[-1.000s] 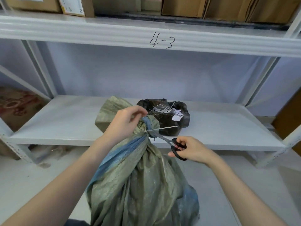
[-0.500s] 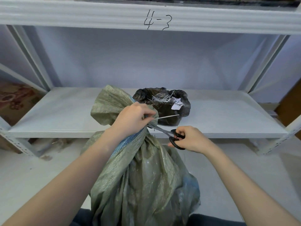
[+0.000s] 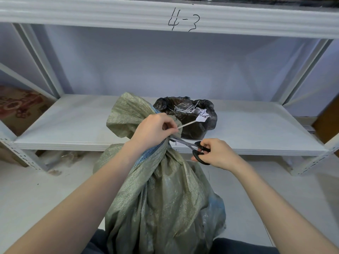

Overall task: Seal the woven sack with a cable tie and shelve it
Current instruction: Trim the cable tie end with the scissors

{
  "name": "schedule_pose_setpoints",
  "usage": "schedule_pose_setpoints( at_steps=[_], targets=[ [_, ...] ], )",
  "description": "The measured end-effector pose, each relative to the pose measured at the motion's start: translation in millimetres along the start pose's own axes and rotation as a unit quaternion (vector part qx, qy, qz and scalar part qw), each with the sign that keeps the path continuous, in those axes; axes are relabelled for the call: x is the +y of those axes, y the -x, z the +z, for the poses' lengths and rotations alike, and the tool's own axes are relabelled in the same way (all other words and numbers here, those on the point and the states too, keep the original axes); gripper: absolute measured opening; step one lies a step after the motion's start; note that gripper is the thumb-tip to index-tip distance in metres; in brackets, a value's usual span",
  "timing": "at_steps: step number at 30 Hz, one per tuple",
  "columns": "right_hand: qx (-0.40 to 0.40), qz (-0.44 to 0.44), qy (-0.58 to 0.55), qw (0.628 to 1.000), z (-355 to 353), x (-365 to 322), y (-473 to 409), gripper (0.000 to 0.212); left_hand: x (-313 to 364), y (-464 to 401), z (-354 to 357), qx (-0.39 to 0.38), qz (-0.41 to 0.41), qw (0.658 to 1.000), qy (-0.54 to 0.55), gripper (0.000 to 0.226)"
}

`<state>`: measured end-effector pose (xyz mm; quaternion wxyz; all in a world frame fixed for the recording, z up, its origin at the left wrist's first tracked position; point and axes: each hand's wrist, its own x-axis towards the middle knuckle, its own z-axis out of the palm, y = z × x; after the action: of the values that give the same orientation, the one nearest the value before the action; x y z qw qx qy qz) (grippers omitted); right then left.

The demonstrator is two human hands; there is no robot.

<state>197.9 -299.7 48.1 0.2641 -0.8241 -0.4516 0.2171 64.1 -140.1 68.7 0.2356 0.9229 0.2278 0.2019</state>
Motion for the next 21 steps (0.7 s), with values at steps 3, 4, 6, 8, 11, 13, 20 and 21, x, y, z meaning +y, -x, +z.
schedule_pose_setpoints(
  at_steps=[3,4,6,8,11,13,20,21],
  targets=[
    [0.019,-0.017,-0.005,1.0,1,-2,-1,0.031,-3,-2,-10,0.012,-0.033,0.998,0.047,0.013],
    [0.026,-0.024,-0.004,0.999,1,-3,-1,0.031,-5,-2,-13,0.021,-0.042,0.997,0.054,0.014],
    [0.039,-0.034,-0.001,0.999,2,-4,-1,0.031,-8,-2,-18,0.043,-0.061,0.995,0.063,0.017],
    [0.046,-0.04,0.004,0.998,3,-6,-3,0.033,-11,-1,-21,0.053,-0.07,0.994,0.07,0.019],
    [0.049,-0.044,0.023,0.998,6,-7,-6,0.034,-12,0,-25,0.044,-0.07,0.994,0.065,0.021],
    [0.053,-0.045,0.045,0.997,7,-9,-6,0.035,-11,1,-25,0.037,-0.07,0.995,0.062,0.021],
    [0.05,-0.032,0.087,0.994,7,-17,-8,0.04,-13,0,-26,0.019,-0.078,0.995,0.054,0.024],
    [0.046,-0.029,0.088,0.995,7,-17,-8,0.04,-14,-1,-26,0.019,-0.081,0.995,0.055,0.024]
  ],
)
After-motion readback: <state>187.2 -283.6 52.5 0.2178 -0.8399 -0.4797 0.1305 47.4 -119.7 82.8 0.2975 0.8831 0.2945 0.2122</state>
